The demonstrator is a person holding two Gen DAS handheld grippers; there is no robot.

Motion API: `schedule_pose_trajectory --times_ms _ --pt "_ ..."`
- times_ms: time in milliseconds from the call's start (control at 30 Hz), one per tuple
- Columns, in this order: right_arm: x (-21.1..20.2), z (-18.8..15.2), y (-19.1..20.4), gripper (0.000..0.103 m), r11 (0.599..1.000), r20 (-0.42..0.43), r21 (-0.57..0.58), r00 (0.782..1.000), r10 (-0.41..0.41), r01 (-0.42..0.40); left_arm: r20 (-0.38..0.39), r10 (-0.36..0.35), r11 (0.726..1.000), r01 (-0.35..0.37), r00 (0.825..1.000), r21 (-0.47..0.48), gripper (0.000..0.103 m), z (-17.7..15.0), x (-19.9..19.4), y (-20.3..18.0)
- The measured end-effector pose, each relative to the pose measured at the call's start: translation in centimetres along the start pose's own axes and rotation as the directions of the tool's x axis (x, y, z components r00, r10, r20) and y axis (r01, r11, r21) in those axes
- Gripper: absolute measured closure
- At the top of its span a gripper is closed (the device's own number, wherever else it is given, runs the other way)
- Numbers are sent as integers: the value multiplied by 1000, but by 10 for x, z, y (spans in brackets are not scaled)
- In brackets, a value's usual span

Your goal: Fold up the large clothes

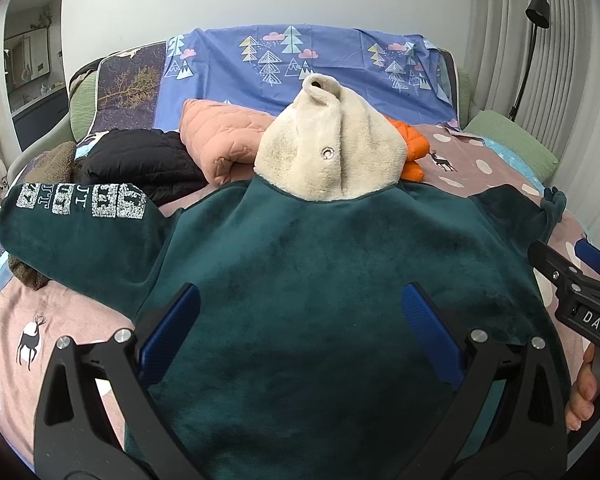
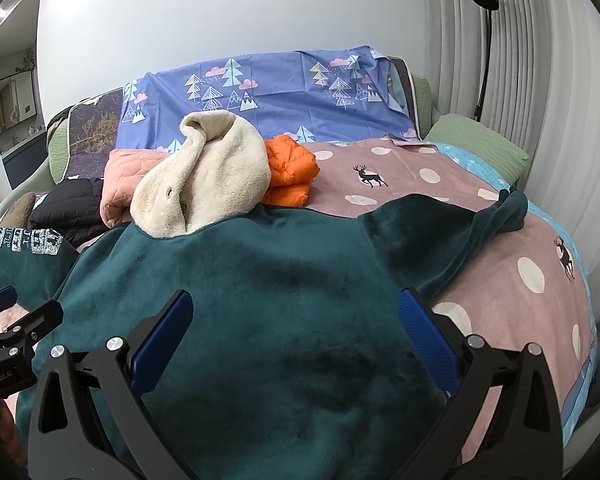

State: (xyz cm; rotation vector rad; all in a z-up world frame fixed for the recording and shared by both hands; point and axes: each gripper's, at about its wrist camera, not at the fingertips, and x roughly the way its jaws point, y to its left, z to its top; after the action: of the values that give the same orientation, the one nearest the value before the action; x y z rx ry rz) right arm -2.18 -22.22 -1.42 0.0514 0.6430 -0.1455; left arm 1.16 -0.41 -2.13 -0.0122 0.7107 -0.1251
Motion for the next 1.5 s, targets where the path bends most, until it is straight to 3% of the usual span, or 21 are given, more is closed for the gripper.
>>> schedule_pose_trajectory --times_ms 433,633,733,833,900,967,1000,1067,1133,1233,1300,1367,1500 --pt "0 0 -2 1 1000 15 -6 1000 -11 12 19 4 1000 -4 1000 -19 2 11 6 7" --pt "6 5 -5 1 999 13 -14 1000 -29 29 41 25 999 -26 999 22 3 24 11 2" --pt "10 8 -4 1 999 14 -22 999 -35 36 49 26 999 -28 998 44 13 33 15 -2" --pt "15 15 -3 1 999 16 -40 999 -32 33 37 14 998 -16 999 63 33 46 27 -7" --pt "18 23 -4 13 999 30 -48 999 -23 25 6 -16 998 16 1000 62 51 58 41 -8" --pt "27 35 -6 50 999 16 -52 1000 -3 4 -23 -52 997 53 998 50 59 72 54 -7" --pt "32 40 -7 59 998 4 -52 1000 20 -19 -30 -63 997 64 998 43 64 77 60 -6" --pt "45 56 -9 78 996 -17 -53 997 75 -76 -42 -81 996 82 996 29 64 95 75 -4" --pt "62 74 -9 82 992 -35 -67 994 101 -103 -48 -95 995 96 994 24 64 116 93 -5" --pt "100 112 -4 82 984 -53 -88 987 150 -154 -54 -72 997 74 996 25 59 147 122 -7" --pt "127 133 3 82 969 -92 -100 971 219 -228 -58 -62 998 63 996 13 41 167 143 -6" --pt "161 151 13 76 956 -151 -88 952 265 -280 -57 -69 997 68 996 -19 30 188 167 0" --pt "221 176 28 69 954 -220 -18 932 289 -300 -81 -65 996 59 995 -70 28 213 217 9"
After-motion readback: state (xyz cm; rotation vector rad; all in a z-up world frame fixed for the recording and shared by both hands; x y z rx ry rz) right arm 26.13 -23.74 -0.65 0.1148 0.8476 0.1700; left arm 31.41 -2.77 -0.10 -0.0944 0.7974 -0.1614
